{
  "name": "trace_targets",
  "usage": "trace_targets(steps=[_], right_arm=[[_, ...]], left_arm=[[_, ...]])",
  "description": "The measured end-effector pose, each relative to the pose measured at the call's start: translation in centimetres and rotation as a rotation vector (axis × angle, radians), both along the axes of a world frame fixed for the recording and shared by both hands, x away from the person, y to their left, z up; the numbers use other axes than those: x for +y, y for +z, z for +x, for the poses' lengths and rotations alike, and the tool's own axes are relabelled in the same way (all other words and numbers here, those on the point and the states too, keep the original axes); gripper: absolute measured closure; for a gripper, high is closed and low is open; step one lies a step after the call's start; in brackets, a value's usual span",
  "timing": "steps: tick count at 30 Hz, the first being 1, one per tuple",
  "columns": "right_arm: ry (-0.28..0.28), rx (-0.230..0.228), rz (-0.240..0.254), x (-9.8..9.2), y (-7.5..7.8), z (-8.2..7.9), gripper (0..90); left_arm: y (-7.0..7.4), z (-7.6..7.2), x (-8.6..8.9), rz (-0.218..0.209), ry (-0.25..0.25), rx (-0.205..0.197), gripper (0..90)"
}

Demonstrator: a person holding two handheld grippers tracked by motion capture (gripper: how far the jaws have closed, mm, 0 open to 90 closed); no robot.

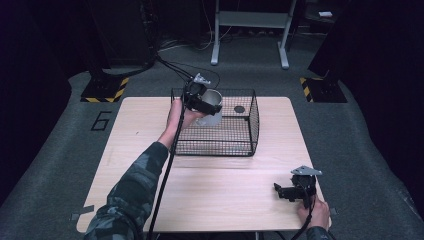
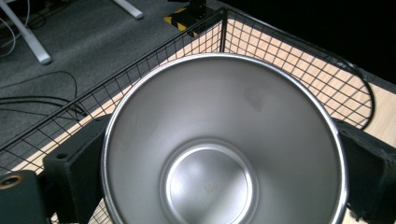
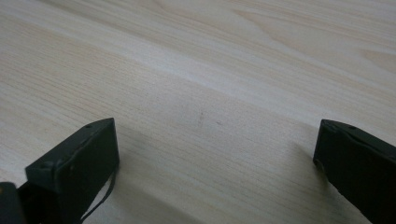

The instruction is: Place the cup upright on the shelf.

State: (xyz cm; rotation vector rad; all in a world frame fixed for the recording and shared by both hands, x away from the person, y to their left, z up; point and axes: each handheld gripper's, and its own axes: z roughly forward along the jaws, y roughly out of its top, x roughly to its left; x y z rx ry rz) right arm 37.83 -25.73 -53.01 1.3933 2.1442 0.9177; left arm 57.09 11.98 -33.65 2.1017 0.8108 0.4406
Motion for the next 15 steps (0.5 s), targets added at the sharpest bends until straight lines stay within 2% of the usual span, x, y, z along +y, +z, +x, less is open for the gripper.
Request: trace_targets(steps=[6,7,15], right_arm=[[0.001,-0.002,-0.002,0.0,0.0,0.0,0.0],[0.000,-0.001,-0.001,0.0,0.0,0.0,0.0],[0.007,-0.002,-0.014,-0.1,0.0,0.0,0.0]], left_arm=[[-1.0,0.9,-0.1,-0.003,0.011,0.023,5.9],[-1.4,1.2,-0.1,0.007,0.010,0.036,5.9],[-2.6,2.0,-0.5,0.017,0.025,0.058,5.9]])
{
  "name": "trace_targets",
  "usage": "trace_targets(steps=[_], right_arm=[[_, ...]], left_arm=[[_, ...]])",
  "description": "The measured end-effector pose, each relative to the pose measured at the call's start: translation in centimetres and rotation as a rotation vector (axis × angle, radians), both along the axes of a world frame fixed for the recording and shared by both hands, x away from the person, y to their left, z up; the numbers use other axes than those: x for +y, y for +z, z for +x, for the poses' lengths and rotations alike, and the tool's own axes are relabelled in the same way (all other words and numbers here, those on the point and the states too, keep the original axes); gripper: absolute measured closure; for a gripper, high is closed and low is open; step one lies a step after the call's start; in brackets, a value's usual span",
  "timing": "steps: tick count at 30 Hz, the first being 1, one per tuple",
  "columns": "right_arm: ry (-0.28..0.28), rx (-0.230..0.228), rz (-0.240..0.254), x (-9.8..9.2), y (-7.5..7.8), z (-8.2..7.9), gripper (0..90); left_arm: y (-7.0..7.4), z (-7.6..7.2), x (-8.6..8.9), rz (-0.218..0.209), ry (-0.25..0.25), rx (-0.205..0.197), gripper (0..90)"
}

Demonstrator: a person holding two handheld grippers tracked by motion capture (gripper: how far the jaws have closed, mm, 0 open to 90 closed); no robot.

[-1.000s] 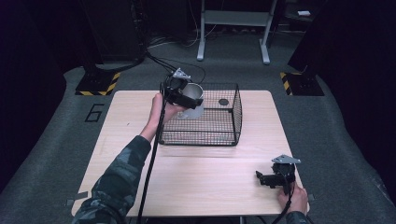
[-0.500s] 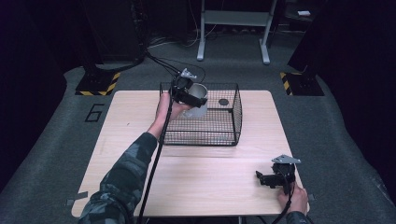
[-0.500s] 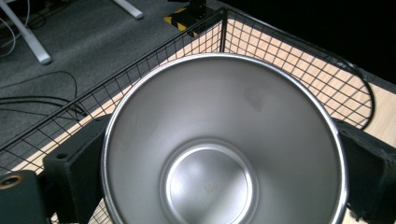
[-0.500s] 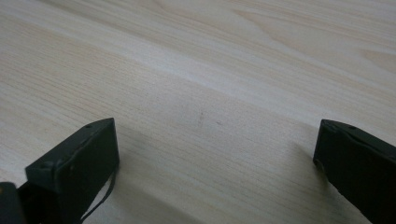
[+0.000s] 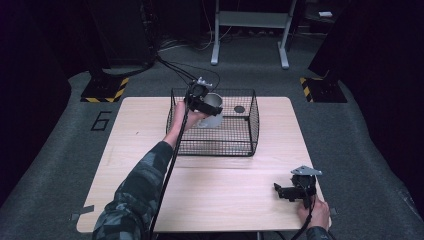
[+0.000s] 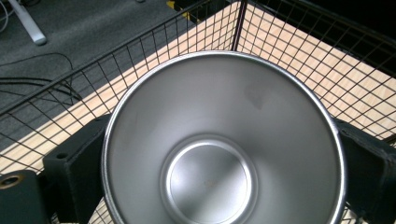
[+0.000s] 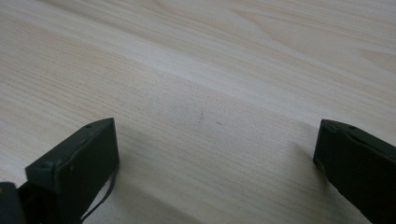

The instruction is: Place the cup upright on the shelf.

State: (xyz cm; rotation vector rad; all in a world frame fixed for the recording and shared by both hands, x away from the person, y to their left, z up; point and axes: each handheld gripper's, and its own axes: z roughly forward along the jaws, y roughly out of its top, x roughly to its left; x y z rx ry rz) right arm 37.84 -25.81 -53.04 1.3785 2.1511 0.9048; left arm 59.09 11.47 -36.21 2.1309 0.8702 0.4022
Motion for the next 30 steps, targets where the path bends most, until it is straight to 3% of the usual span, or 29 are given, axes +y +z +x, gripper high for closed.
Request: trace_targets(steps=[9,30], right_arm=[[0.000,0.000,0.000,0.0,0.0,0.0,0.0],[-0.008,0.003,0.014,0.1,0.0,0.0,0.0]], left_arm=[[-1.6,0.6,-0.9,0.000,0.008,0.027,5.9],[-4.7,1.5,-1.6,0.047,0.003,0.072,5.9]])
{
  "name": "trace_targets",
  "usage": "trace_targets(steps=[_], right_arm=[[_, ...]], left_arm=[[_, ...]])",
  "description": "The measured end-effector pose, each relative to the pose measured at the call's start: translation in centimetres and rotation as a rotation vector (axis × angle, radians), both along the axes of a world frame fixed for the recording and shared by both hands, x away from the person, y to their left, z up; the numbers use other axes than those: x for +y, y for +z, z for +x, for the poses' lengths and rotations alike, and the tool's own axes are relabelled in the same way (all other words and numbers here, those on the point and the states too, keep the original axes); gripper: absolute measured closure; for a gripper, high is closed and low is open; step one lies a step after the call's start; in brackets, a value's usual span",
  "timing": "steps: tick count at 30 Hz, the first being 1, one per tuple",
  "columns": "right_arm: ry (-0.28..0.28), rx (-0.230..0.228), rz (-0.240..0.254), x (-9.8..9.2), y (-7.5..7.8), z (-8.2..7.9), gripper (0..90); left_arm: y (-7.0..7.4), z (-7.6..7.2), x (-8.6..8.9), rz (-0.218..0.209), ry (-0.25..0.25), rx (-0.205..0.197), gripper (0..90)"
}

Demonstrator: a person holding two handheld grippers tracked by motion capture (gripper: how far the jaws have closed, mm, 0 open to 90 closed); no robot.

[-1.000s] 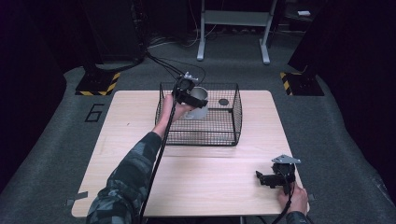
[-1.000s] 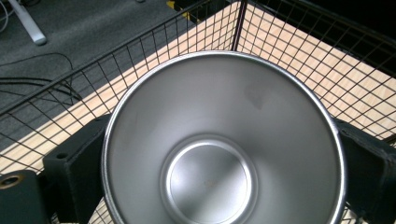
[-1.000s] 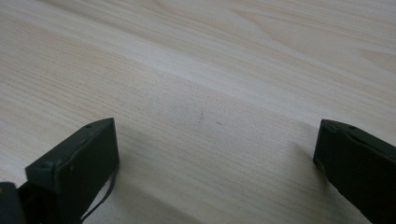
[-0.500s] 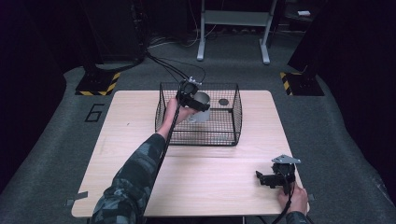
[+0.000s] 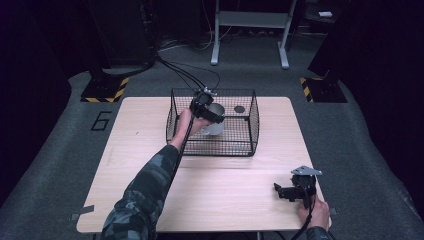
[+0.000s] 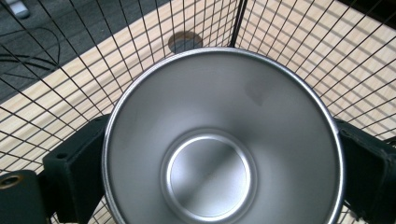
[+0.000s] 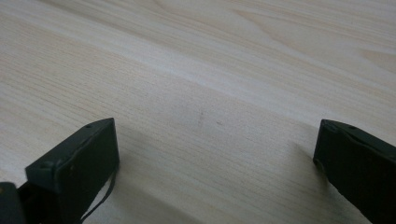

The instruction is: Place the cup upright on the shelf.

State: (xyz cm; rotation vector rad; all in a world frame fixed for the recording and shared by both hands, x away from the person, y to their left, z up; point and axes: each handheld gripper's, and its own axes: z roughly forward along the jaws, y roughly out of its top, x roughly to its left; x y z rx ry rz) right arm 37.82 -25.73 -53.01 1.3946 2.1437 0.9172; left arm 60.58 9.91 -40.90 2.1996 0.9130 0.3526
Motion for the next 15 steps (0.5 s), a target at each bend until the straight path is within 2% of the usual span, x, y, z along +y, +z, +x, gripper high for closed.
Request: trace_targets(steps=[15], right_arm=[[0.002,-0.002,-0.001,0.0,0.0,0.0,0.0]], left_arm=[[-1.3,0.3,-0.5,0.051,-0.015,0.036,5.9]])
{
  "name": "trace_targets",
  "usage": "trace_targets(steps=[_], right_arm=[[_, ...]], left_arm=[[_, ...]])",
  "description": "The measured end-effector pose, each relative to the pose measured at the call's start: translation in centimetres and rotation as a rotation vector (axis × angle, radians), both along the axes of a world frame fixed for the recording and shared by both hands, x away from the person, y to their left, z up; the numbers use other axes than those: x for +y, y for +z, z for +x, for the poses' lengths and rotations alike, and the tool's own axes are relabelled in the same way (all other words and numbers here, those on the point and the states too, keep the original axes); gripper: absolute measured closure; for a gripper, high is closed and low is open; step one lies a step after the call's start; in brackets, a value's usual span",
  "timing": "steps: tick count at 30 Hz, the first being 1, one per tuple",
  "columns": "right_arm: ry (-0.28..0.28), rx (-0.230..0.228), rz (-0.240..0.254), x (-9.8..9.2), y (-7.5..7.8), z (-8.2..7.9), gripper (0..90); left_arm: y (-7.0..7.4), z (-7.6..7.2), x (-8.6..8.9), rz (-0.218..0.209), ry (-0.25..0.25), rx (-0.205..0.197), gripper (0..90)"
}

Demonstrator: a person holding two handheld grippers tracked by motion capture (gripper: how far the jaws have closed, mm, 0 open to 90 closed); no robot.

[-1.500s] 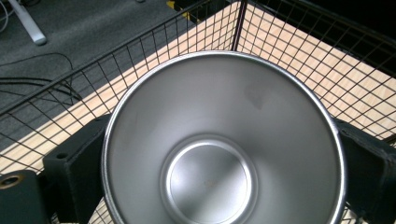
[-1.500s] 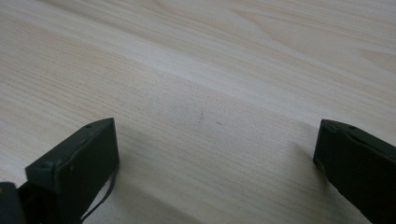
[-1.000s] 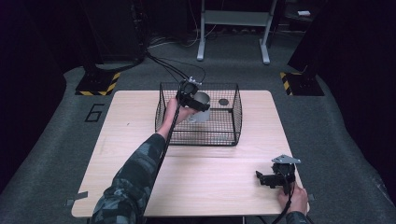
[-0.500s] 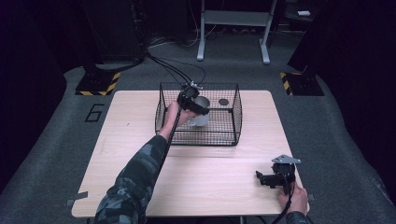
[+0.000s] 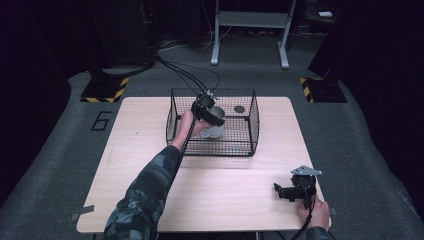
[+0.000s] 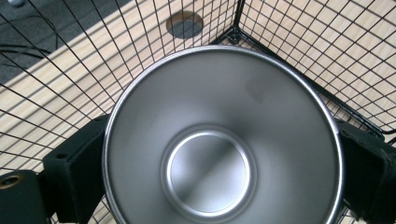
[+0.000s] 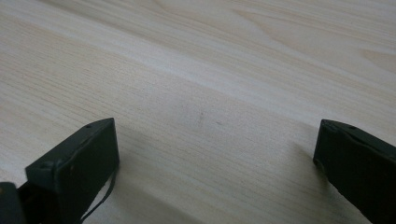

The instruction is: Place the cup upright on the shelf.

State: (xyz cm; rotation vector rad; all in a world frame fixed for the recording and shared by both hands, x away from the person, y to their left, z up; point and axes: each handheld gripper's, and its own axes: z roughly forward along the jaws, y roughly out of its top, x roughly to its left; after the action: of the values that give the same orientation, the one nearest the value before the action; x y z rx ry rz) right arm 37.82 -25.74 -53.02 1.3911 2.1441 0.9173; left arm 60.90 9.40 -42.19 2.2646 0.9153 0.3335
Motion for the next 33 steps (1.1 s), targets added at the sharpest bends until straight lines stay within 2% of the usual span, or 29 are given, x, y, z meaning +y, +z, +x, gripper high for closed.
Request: trace_targets(steps=[2,4,12,14,18,22,26,29,33], right_arm=[[-0.001,0.000,0.001,0.0,0.0,0.0,0.0],[-0.002,0.001,0.002,0.0,0.0,0.0,0.0],[-0.002,0.001,0.002,0.0,0.0,0.0,0.0],[-0.002,0.001,0.002,0.0,0.0,0.0,0.0],[0.000,0.000,0.001,0.0,0.0,0.0,0.0],[0.000,0.000,0.000,0.0,0.0,0.0,0.0],[0.000,0.000,0.001,0.0,0.0,0.0,0.0],[0.000,0.000,0.001,0.0,0.0,0.0,0.0],[0.001,-0.001,-0.001,0.0,0.0,0.0,0.0]], left_arm=[[-0.2,0.0,-0.1,0.011,0.001,0.005,5.8],[-0.7,0.2,-0.1,0.039,-0.014,0.032,5.8],[-0.9,0.3,0.0,0.045,-0.020,0.029,5.7],[-1.1,0.1,0.2,0.017,-0.004,0.012,5.7],[-1.1,0.0,0.4,0.015,-0.001,0.003,5.5],[-1.0,0.0,0.9,-0.006,0.003,0.011,4.9],[-0.8,-0.2,1.0,-0.023,0.018,-0.003,0.0],[-0.2,-0.5,1.3,-0.040,0.026,-0.014,0.0],[0.8,-0.9,1.5,-0.040,0.022,-0.032,0.0]])
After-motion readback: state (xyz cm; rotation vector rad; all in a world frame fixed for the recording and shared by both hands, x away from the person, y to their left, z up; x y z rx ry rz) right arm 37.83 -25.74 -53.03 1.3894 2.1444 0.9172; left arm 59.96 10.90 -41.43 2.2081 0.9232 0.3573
